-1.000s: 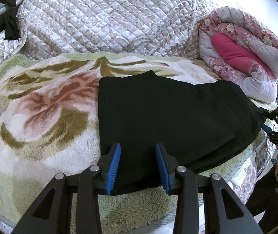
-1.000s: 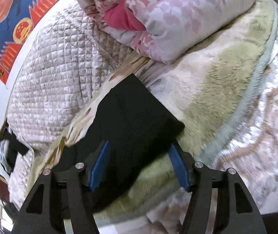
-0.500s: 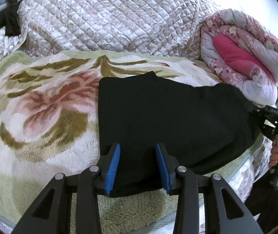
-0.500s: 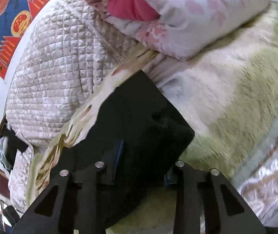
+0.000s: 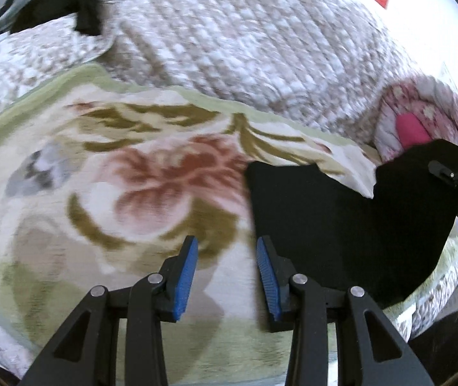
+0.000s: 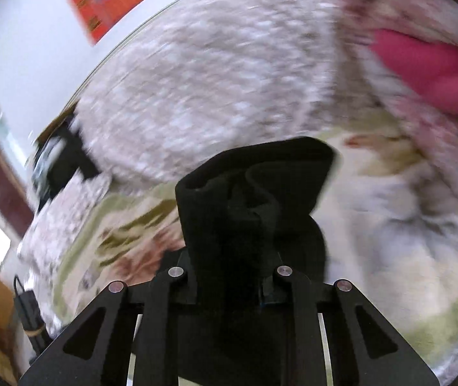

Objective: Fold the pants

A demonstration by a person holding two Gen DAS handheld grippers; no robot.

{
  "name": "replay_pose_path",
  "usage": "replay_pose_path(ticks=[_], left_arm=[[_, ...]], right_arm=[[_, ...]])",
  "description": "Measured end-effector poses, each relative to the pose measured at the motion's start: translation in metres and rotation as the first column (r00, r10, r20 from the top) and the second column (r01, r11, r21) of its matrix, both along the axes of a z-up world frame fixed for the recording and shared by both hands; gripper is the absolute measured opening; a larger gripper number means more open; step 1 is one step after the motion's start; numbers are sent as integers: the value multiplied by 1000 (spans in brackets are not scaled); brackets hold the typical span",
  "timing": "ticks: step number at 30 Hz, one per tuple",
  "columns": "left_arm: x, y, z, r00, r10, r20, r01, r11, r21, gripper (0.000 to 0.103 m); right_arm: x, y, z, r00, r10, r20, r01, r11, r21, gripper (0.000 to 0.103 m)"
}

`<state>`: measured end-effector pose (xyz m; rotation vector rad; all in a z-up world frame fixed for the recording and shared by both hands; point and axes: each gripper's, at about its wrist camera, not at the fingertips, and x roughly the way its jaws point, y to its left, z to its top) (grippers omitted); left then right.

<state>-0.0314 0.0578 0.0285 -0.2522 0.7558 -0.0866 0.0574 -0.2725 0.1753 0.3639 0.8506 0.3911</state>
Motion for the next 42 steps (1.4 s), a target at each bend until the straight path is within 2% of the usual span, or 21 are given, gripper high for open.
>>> replay_pose_path(ticks=[3,5,8,11,14,16,20,22,26,29,33,36,38,39,40,41,42], left_arm=[[-3,19,1,999,50,-2,-50,999,-22,41],[-4,30,1,997,80,-7,-80,996,-36,41],[-5,40,0,995,103,-14,-104,993,-57,41],[-7,44,-1,994,108,-16,-109,992,-64,41],[-7,43,-2,995,96,-16,-97,993,-62,41],[-7,41,0,996,85,-11,-86,994,-63,41],[-9,41,2,997,82,-4,-82,995,-63,41],[-10,41,2,996,88,-6,-88,994,-60,41],[-9,45,-2,995,97,-21,-99,993,-64,41],[-8,42,-2,996,85,-21,-86,994,-65,41],[-9,34,5,998,59,3,-58,996,-64,41],[-8,28,9,999,38,16,-38,998,-57,41],[-6,23,10,999,29,20,-28,998,-50,41],[-6,21,11,999,24,22,-23,998,-50,41],[-5,19,12,1000,17,24,-16,999,-51,41],[-4,16,13,1000,7,28,-6,999,-51,41],[-4,13,13,1000,-4,30,5,999,-49,41]], right_arm=[[-2,51,-19,992,120,-28,-121,992,-29,22],[-10,86,-46,974,210,-81,-215,975,-61,22],[-21,111,-81,951,270,-151,-287,952,-106,22],[-24,113,-77,953,276,-125,-292,946,-140,22],[-25,117,-55,955,289,-62,-295,937,-188,22],[-29,122,-50,948,314,-44,-317,931,-182,22],[-42,140,-75,929,360,-86,-370,901,-227,22],[-47,140,-79,932,358,-57,-361,903,-232,23],[-49,139,-72,927,369,-67,-375,907,-193,43],[-59,140,-60,923,381,-63,-386,906,-174,49],[-78,119,-37,934,357,19,-352,929,-116,49],[-86,95,-32,956,288,60,-281,954,-101,49],[-82,86,-42,971,240,23,-236,965,-113,49],[-77,83,-57,973,226,-43,-229,966,-117,48],[-74,83,-69,968,233,-96,-244,962,-122,44],[-74,85,-77,961,249,-122,-264,956,-130,34],[-77,85,-77,959,263,-106,-276,952,-135,33]])
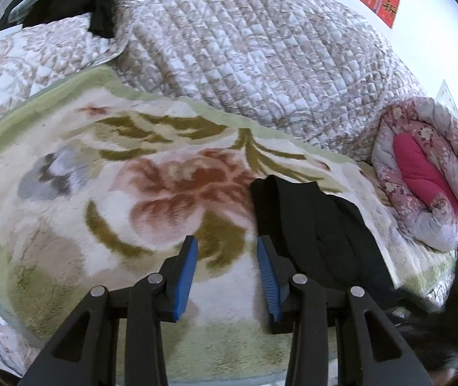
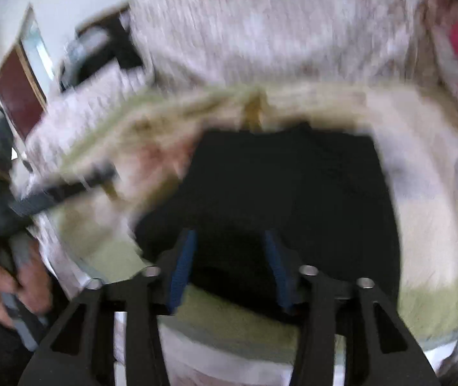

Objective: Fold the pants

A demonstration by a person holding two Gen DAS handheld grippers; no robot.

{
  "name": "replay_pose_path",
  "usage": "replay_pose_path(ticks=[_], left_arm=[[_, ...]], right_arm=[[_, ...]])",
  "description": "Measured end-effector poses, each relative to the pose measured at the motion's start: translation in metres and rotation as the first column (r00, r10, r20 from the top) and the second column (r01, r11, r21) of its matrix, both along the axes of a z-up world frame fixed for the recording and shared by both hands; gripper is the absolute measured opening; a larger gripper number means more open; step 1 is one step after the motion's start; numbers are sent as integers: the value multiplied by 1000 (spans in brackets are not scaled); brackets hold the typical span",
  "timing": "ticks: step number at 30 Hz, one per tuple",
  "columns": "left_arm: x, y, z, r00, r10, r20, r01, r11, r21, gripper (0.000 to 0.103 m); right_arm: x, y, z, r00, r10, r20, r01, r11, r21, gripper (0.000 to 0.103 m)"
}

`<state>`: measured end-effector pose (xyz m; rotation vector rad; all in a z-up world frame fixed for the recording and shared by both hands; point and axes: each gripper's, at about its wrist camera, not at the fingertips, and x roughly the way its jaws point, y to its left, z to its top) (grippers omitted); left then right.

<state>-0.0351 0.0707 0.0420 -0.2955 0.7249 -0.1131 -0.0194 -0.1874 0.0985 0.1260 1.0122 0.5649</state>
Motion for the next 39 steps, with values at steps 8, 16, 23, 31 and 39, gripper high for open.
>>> replay_pose_path(ticks=[8,16,23,31,39], left_arm=[[15,-44,8,996,-91,-19,92,994,58,41],[54,-96,26,983,-184,-2,181,966,182,41],[99,-112,-2,977,-206,-58,214,938,271,41],[106,-102,-25,979,-189,-80,203,954,222,48],[104,-96,-17,981,-179,-69,189,960,206,50]], right_arm=[[38,-39,15,997,-78,14,77,996,40,33],[98,-69,4,993,-117,0,116,992,-47,33],[140,-80,-36,983,-174,-59,168,981,-97,33],[143,-91,-48,973,-208,-97,206,978,-25,35],[141,-95,-34,968,-245,-45,244,969,-28,35]])
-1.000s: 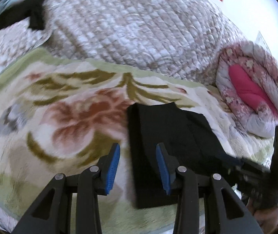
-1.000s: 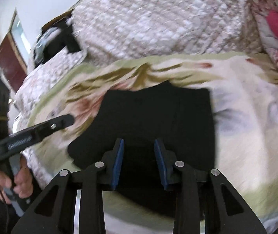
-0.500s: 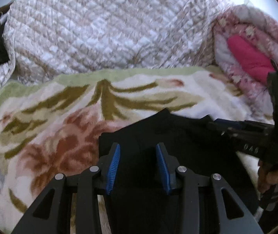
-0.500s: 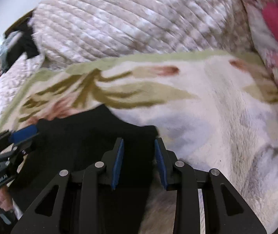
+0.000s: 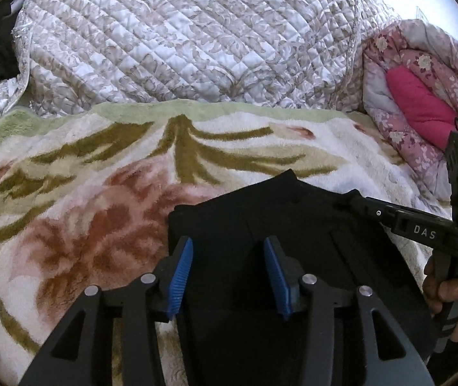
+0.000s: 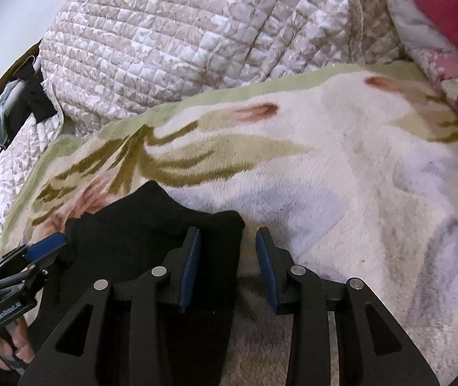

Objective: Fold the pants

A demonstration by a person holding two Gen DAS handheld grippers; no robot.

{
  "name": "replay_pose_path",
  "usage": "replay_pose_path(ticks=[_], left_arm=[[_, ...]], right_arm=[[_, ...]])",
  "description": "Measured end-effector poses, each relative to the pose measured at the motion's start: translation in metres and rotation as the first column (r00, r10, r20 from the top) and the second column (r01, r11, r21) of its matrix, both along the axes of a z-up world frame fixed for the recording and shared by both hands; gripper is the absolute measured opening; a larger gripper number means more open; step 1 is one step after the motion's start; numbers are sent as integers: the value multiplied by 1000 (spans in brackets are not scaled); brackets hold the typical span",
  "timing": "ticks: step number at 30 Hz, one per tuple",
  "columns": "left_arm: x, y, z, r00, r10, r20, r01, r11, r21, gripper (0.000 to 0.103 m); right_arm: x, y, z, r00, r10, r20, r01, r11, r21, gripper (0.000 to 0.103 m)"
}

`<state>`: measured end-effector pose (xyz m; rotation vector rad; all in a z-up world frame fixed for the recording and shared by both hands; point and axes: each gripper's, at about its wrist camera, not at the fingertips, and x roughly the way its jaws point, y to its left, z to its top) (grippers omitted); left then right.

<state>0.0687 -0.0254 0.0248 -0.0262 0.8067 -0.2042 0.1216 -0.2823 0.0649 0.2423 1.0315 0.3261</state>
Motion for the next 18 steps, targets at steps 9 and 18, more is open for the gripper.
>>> replay_pose_path(ticks=[9,18], left_arm=[[-21,9,23,998,48,47,-49,998,28,50],[-47,7,47,993,53,107,-56,998,21,50]], right_arm=[[-43,3,37,995,32,91,-30,999,-19,35],[-99,22,42,989,111,96,-105,992,-71,35]])
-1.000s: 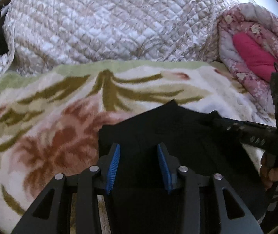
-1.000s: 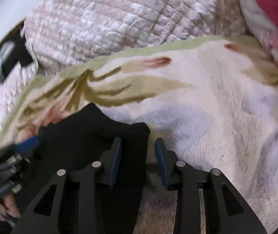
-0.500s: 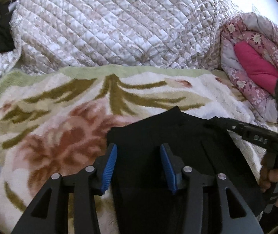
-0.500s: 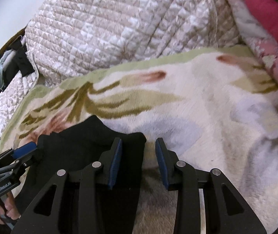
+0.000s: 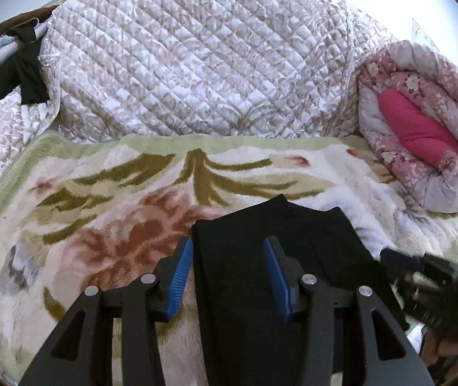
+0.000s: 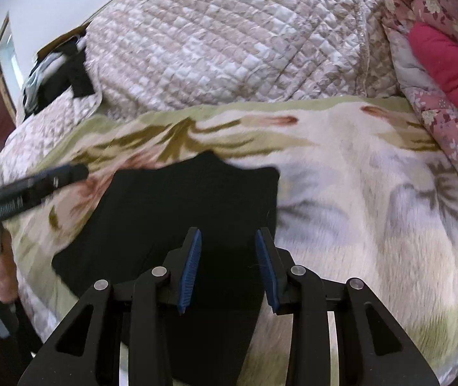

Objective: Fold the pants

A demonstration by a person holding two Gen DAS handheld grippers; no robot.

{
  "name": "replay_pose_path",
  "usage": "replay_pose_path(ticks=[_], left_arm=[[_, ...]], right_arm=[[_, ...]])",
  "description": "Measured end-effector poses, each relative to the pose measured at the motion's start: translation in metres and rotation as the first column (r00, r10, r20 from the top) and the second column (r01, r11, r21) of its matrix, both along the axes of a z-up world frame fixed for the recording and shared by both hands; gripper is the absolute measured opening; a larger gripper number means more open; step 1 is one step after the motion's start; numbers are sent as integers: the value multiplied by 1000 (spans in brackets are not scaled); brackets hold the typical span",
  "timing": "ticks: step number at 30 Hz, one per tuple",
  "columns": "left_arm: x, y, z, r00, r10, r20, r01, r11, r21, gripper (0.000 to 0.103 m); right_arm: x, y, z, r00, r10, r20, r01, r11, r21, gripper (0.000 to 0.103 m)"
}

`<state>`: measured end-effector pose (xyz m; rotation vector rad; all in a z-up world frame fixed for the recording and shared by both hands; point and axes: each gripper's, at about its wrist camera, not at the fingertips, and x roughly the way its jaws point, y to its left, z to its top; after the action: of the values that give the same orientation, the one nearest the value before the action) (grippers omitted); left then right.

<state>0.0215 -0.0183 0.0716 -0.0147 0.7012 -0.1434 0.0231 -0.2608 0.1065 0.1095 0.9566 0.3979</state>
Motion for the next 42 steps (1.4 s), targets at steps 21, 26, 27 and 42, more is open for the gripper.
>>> replay_pose_path(ticks=[21,26,27,42], left_arm=[[-33,-4,-40,994,33,-109,-28,999,44,41],[-33,-4,-47,992,28,-124,-22,999,49,34],[-33,-4,-47,992,26,-123,-20,999,49,32],[-31,27,-46,989,77,-127,-77,997,5,32]], right_arm=[[-25,13,-8,999,44,-15,-45,998,-40,35],[-25,12,-9,999,43,-14,-43,998,-37,35],[-25,11,-9,999,42,-17,-43,999,-33,35],[-21,-31,-6,994,-72,-81,75,997,25,37]])
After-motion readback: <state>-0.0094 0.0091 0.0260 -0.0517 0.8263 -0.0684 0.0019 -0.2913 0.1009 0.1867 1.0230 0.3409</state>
